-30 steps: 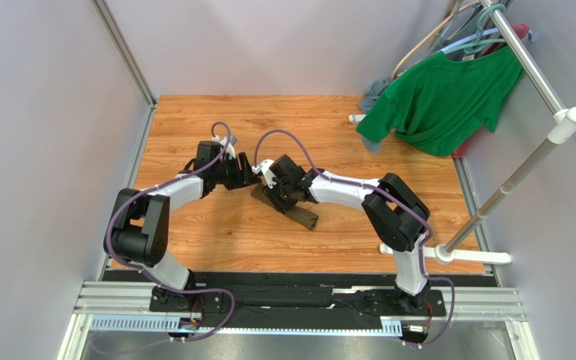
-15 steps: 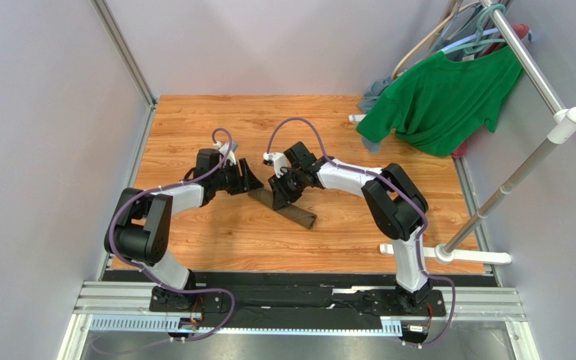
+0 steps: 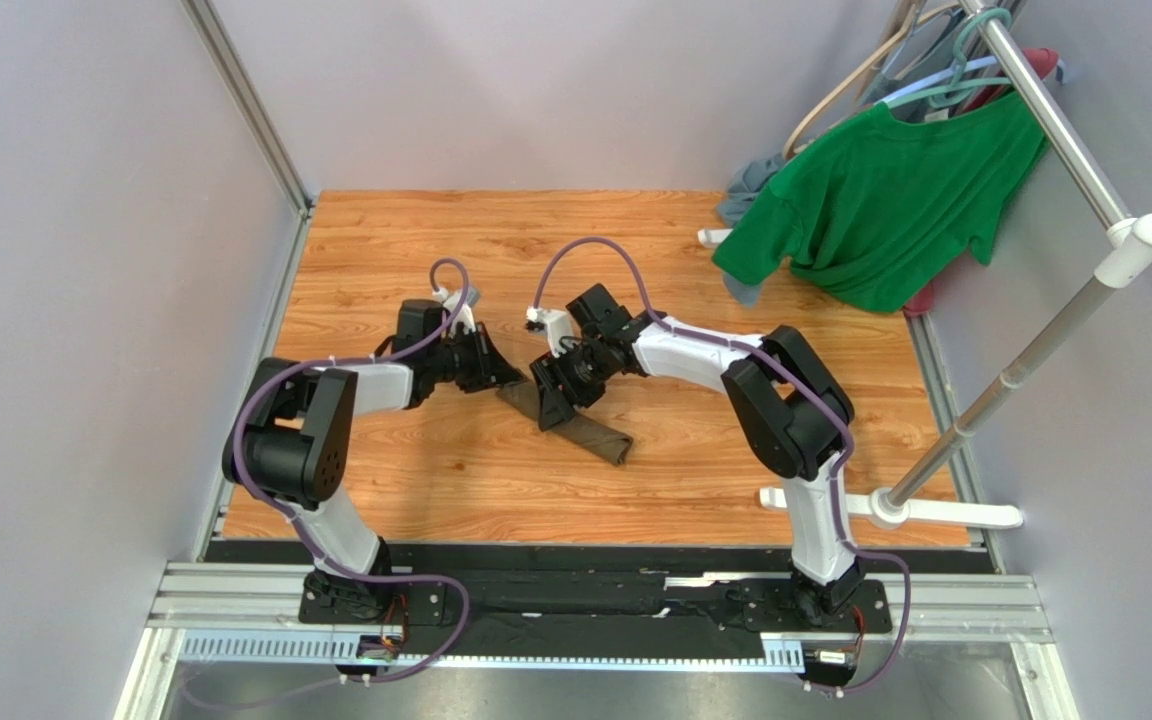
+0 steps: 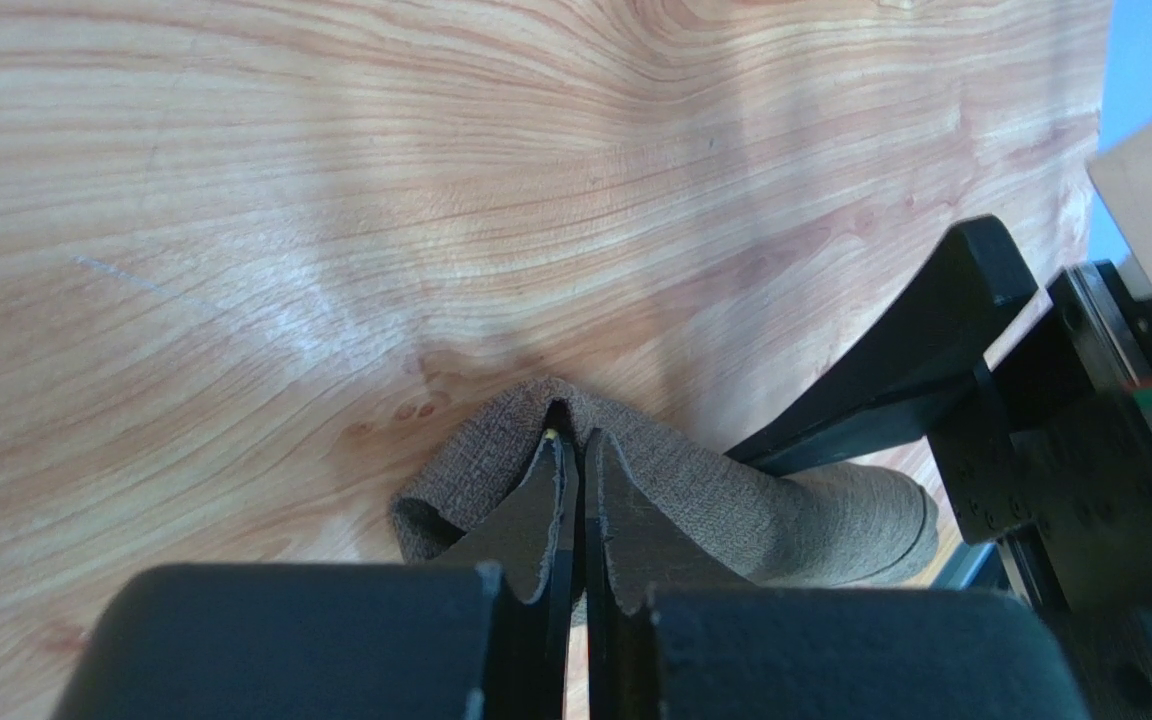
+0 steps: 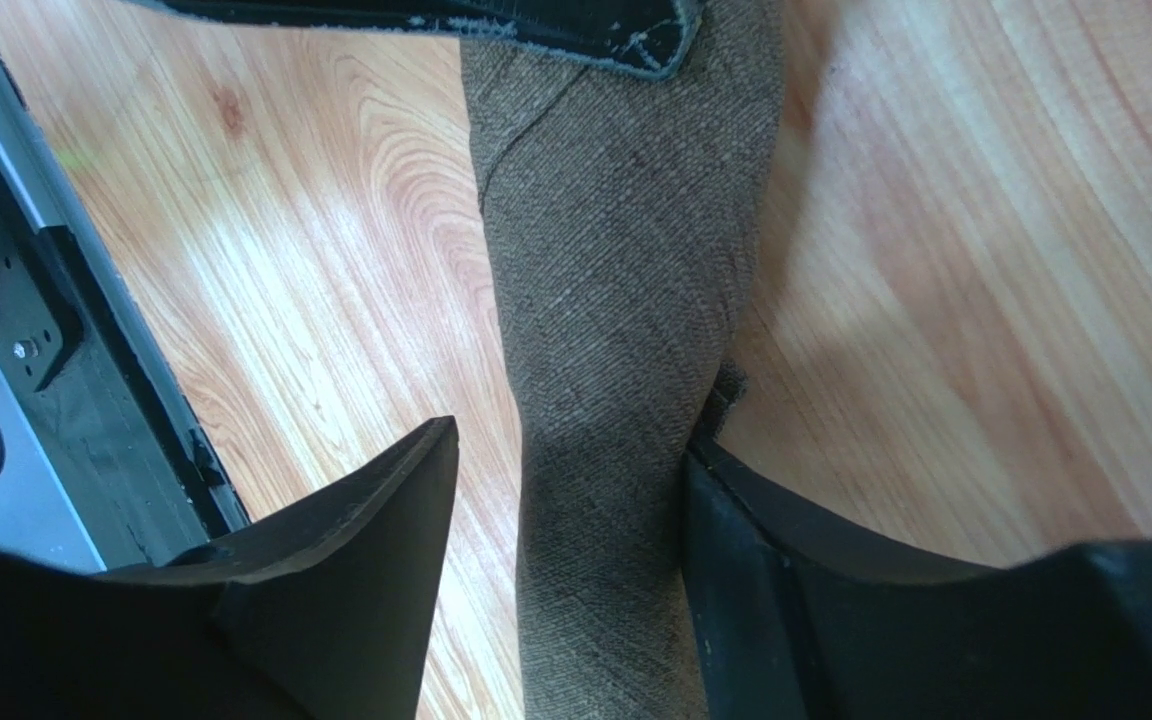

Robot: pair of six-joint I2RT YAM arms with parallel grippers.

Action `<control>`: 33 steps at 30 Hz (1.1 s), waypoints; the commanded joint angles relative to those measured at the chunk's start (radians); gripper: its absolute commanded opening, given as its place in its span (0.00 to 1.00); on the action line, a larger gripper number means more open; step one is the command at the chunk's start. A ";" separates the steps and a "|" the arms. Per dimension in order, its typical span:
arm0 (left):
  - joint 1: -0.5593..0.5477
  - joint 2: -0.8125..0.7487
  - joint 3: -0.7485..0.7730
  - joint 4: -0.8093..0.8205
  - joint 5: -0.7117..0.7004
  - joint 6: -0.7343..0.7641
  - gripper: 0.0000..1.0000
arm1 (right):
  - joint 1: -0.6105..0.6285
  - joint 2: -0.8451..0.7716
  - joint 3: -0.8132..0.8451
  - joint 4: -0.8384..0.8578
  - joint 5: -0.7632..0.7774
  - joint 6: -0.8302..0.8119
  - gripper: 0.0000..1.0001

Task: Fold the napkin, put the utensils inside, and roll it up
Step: Roll the napkin with the utensil

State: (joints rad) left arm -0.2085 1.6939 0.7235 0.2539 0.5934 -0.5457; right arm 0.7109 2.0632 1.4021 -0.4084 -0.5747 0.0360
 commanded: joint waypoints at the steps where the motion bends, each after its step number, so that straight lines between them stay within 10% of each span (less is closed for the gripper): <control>1: -0.002 0.023 0.063 -0.057 0.022 0.023 0.00 | 0.013 -0.066 0.011 -0.102 0.134 -0.005 0.64; 17: -0.002 0.105 0.188 -0.215 0.011 0.043 0.00 | 0.258 -0.235 -0.137 0.114 0.719 -0.183 0.68; 33: -0.002 0.138 0.248 -0.289 0.017 0.052 0.00 | 0.303 -0.163 -0.206 0.186 0.803 -0.255 0.63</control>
State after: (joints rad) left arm -0.2100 1.8214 0.9413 -0.0132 0.6125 -0.5182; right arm 1.0069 1.8812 1.2045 -0.2745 0.2035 -0.1890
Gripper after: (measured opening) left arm 0.017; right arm 0.636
